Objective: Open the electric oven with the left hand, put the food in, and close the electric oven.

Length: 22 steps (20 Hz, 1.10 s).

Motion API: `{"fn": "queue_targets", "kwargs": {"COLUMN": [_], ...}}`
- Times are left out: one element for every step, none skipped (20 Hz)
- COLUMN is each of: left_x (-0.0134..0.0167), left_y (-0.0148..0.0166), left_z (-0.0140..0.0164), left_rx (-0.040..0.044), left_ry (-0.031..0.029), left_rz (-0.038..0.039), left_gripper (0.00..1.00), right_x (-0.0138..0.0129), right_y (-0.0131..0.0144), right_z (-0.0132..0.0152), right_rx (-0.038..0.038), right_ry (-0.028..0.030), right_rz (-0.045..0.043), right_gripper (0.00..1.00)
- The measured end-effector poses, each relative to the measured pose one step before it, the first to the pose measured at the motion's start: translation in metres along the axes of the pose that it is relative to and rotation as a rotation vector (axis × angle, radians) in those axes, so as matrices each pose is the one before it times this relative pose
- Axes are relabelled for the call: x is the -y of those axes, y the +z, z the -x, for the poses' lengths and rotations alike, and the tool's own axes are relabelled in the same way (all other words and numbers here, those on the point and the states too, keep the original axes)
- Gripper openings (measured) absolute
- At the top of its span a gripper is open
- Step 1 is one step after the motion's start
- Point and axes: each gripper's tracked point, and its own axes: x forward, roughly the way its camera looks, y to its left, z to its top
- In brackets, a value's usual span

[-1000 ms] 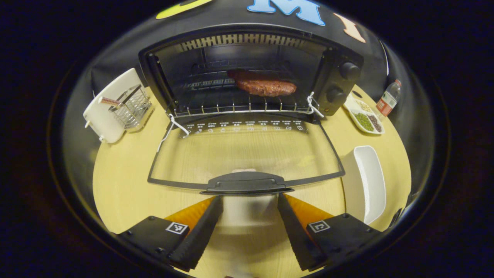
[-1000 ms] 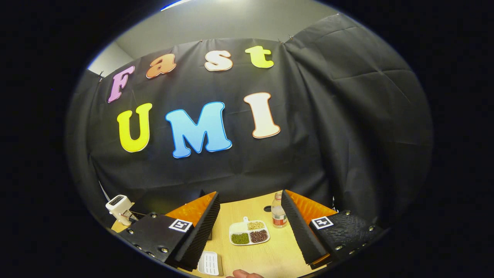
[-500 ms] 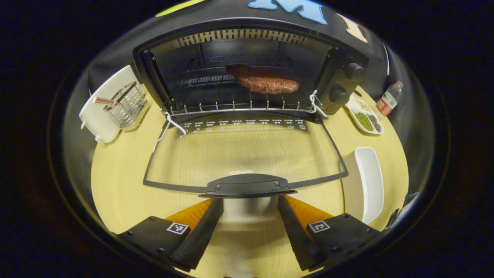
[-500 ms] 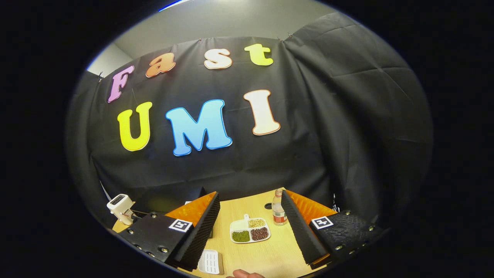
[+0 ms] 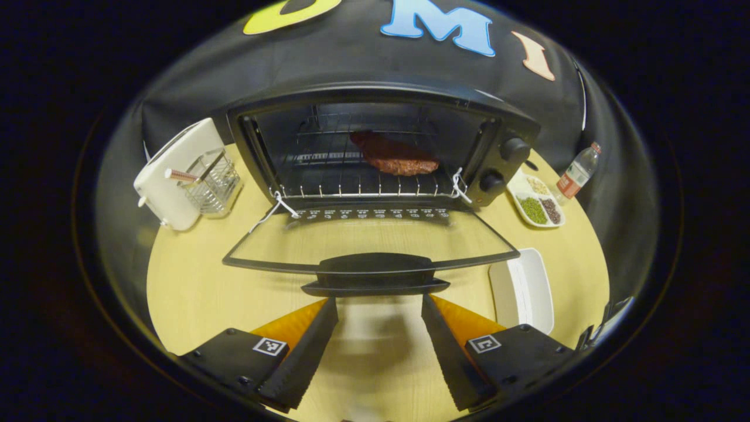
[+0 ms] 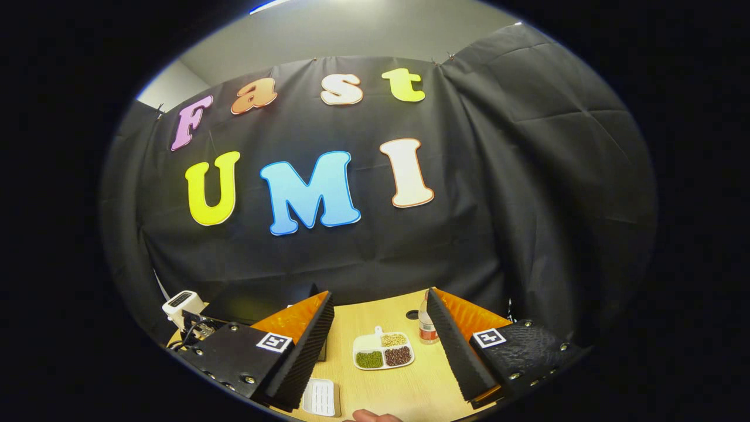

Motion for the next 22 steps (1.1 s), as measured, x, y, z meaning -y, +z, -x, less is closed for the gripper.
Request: {"fn": "queue_targets", "kwargs": {"left_x": [0.00001,0.00039,0.00008,0.0002,-0.00018,-0.00056,0.00046,0.00035,0.00041,0.00003,0.00037,0.00038,0.00021,0.00004,-0.00025,0.00183,0.00253,0.00279,0.00272,0.0015,0.00111,0.00016], "left_y": [0.00276,0.00189,0.00115,0.00072,0.00191,0.00222,0.0027,0.00362,0.00208,0.00331,0.00351,0.00297,0.00185,0.0011,0.00261,0.00353,0.004,0.00412,0.00328,0.00447,0.00344,0.00712], "left_z": [0.00218,0.00209,0.00206,0.0004,0.0021,0.00076,0.0023,0.00256,0.00283,0.00163,0.00158,0.00155,-0.00023,0.0002,0.00084,0.00044,0.00117,0.00073,0.00145,0.00066,0.00216,0.00145], "left_rx": [0.00938,0.00734,0.00577,0.00145,0.00527,0.00755,0.00884,0.01069,0.00855,0.01102,0.009,0.00697,0.00325,0.00076,0.00651,0.00697,0.00995,0.01102,0.00956,0.01065,0.01226,0.02039], "left_ry": [-0.00147,-0.00235,-0.00208,-0.00032,0.0021,0.00233,0.00183,0.0015,0.00023,-0.00033,-0.00067,-0.00199,-0.00206,0.00388,0.006,0.00163,-0.00015,-0.00466,-0.0026,-0.00127,-0.00107,0.00363], "left_rz": [0.00191,0.00139,0.00196,0.00241,-0.00106,-0.00453,-0.00084,0.00443,0.0031,0.00188,0.00287,0.00448,0.00229,-0.00354,-0.00887,-0.00733,-0.0058,-0.00067,0.0003,-0.00087,-0.00092,-0.00269], "left_gripper": [0.96,0.96,0.96,0.96,0.96,0.96,0.96,0.96,0.96,0.96,0.99,0.99,0.96,0.96,0.96,0.97,0.99,0.99,0.99,0.99,0.99,0.97], "right_x": [-0.00435,-0.00222,-0.00102,-0.00163,0.00072,0.00097,0.00086,-0.00054,-0.00029,0.0002,0.00054,-0.00012,-0.00005,-0.00013,0.00112,0.00001,-0.00041,-0.00006,-0.00007,-0.00016,0.00042,-0.00018], "right_y": [0.00326,0.00288,-0.00072,0.00052,-0.00121,-0.00055,-0.00028,0.0008,-0.00057,0.0002,-0.00126,0.00073,-0.00027,0.00048,0.00004,0.00099,0.00046,0.00078,-0.00086,0.00063,-0.00071,0.00011], "right_z": [-0.00037,-0.00018,-0.00088,0.00018,0.00179,0.00055,-0.00094,0.00005,0.0004,-0.00005,0.00016,0.00024,0.00055,0.00009,0.00022,0.00017,0.00008,0.00032,-0.00013,0.00032,0.0001,-0.00003], "right_rx": [0.00867,0.00541,0.00153,-0.00104,-0.00024,0.00125,0.00145,0.00133,-0.00076,-0.00197,-0.00249,-0.00128,-0.00047,0.00021,-0.00001,0.00315,0.00348,0.00176,0.00033,-0.0004,0.00043,-0.00136], "right_ry": [0.0042,0.00105,0.00389,0.00303,-0.0005,-0.00443,-0.00716,-0.00218,-0.00153,-0.0002,-0.00071,0.00007,0.00129,-0.00044,-0.0034,-0.00133,0.00055,-0.0004,0.0012,0.00076,-0.00109,-0.00087], "right_rz": [-0.001,-0.00107,-0.00098,-0.00304,-0.00274,0.00109,0.00256,-0.00198,-0.00491,-0.004,-0.00278,-0.00401,-0.0044,-0.00198,0.0039,0.00662,0.00536,0.00379,0.00189,0.00049,0.00021,-0.00031], "right_gripper": [0.96,0.96,0.96,0.96,0.96,0.96,0.96,0.96,0.96,0.96,0.96,0.96,0.96,0.96,0.96,0.96,0.96,0.96,0.96,0.96,0.96,0.96]}}
